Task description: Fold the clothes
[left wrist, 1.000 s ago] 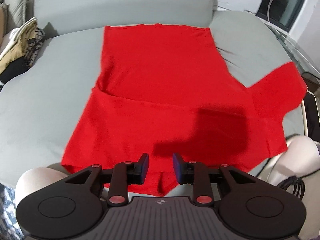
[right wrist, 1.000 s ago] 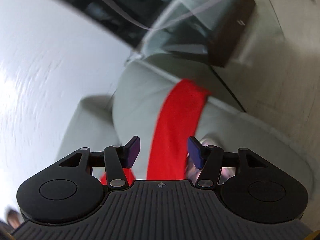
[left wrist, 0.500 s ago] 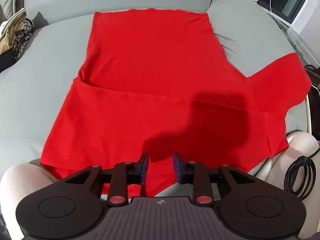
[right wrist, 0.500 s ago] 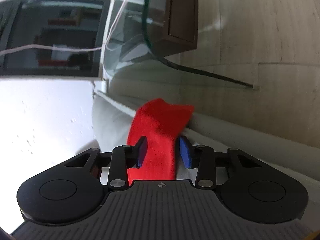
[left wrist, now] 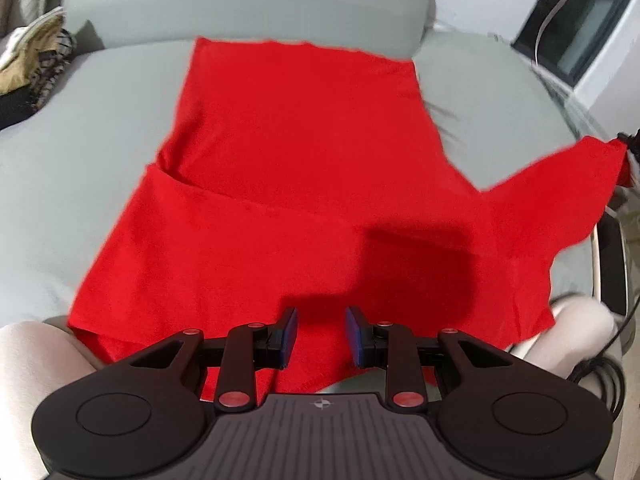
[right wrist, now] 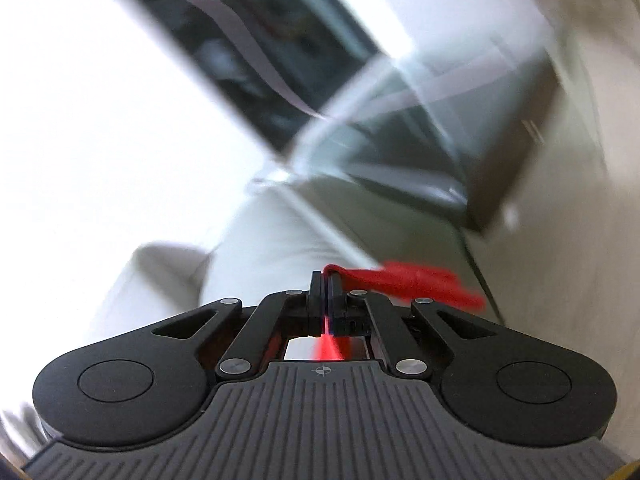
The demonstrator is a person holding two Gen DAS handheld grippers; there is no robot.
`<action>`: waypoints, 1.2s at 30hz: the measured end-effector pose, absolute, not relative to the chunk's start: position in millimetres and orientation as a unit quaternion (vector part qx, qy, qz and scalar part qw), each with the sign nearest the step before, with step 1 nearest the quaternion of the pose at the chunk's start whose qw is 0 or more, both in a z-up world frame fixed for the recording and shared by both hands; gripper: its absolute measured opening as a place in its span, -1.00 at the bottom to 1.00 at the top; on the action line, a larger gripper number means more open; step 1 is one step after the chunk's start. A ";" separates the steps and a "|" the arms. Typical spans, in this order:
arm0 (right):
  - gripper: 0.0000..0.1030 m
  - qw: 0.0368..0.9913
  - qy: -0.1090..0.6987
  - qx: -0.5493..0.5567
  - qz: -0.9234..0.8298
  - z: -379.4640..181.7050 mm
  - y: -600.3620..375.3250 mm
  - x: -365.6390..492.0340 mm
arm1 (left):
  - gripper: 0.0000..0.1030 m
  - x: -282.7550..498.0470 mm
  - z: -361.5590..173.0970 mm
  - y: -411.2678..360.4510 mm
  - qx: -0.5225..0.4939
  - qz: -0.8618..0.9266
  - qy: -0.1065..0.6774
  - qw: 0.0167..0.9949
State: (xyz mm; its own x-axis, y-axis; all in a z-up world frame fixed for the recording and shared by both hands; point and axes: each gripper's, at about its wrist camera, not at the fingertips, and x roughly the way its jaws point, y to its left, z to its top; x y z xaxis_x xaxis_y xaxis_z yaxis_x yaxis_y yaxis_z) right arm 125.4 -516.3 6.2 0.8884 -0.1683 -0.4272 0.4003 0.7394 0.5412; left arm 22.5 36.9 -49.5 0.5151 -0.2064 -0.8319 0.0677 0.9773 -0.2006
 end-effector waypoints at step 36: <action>-0.06 0.885 0.430 0.134 0.120 -48.2 -251.7 -40.7 | -0.97 69.7 -94.1 106.7 -0.133 -0.040 0.462 0.876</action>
State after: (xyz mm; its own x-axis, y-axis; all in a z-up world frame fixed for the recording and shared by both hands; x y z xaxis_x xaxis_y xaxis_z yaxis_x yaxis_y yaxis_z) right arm -40.7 -251.7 -48.2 0.6010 0.3269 -0.7294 -0.0969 0.9356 0.3395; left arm 69.7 106.7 -94.1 0.5694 -0.1928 -0.7991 -0.0540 0.9612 -0.2704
